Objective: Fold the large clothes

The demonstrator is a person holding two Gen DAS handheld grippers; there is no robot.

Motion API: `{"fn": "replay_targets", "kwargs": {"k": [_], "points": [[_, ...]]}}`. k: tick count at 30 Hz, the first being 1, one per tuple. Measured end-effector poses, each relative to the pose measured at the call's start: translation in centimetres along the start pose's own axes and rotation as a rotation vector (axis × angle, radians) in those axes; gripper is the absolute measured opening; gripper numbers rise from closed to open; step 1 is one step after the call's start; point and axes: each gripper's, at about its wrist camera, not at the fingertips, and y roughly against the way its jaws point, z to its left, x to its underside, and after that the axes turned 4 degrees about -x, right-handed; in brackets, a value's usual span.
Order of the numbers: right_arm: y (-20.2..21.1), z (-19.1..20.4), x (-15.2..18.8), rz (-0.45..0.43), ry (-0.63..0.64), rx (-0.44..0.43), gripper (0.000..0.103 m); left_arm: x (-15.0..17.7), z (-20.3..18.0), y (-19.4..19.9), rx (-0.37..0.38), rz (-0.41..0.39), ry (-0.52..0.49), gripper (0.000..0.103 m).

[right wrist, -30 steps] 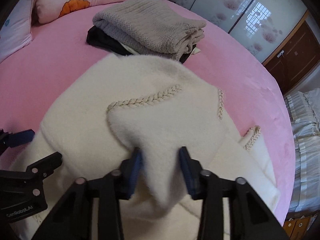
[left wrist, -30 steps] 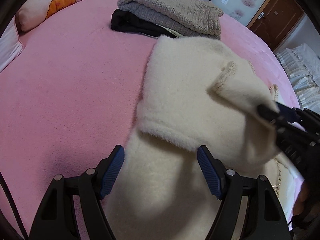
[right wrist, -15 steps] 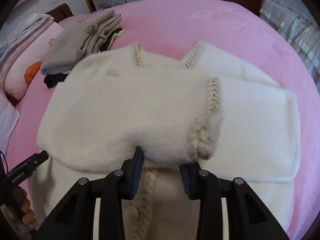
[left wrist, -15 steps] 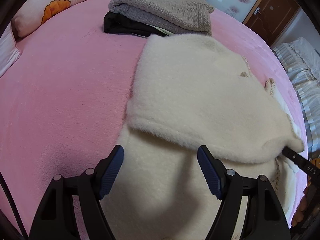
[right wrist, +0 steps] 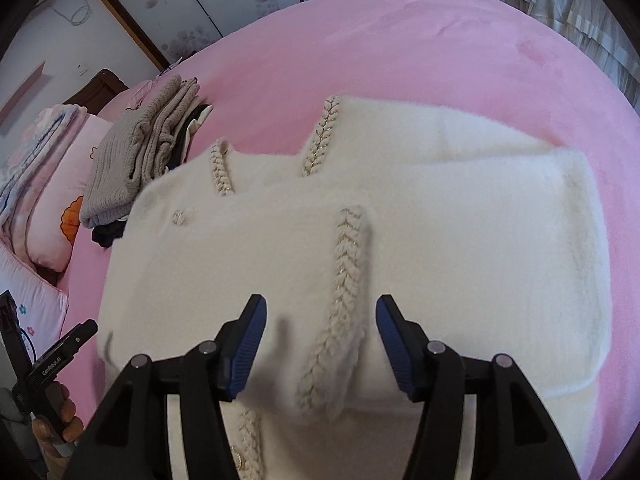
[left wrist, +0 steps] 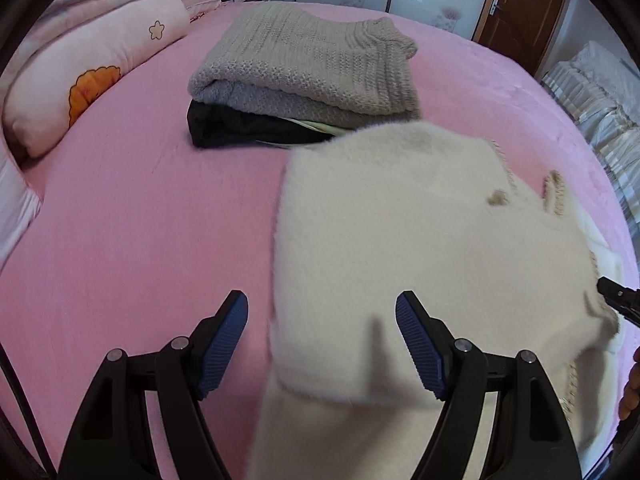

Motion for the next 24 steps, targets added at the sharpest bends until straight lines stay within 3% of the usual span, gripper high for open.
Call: {"fn": "replay_targets", "kwargs": {"k": [8,12,13,14,15,17,18,24], "points": [[-3.3,-0.7,-2.6,0.008,0.046,-0.005,0.057,-4.0,1.5,-5.7,0.030,0.098,-0.014,0.075],[-3.6,0.1,-2.3,-0.009,0.098,-0.005,0.044,-5.1,1.5,-7.4,0.076,0.119,-0.026,0.075],[-3.5,0.4,-2.2,-0.014,0.116,-0.005,0.039,-5.2,1.5,-7.7,0.084,0.120,-0.029,0.072],[-3.4,0.7,-2.0,-0.016,0.137,-0.011,0.025,-5.3,1.3,-7.9,0.099,0.120,-0.031,0.066],[-3.2,0.9,-1.9,-0.019,0.149,-0.014,0.016,-5.4,1.2,-7.9,0.121,0.124,-0.031,0.052],[-2.4,1.7,-1.4,-0.040,0.194,0.014,0.016,-5.5,0.9,-7.4,0.081,0.091,-0.032,0.037],[-2.0,2.4,-1.0,-0.055,0.232,0.041,0.015,-5.4,0.8,-7.0,0.064,0.072,-0.034,0.022],[2.2,5.0,-0.5,-0.207,0.349,0.080,0.015,-5.7,1.5,-4.1,0.047,-0.016,0.025,0.013]]}}
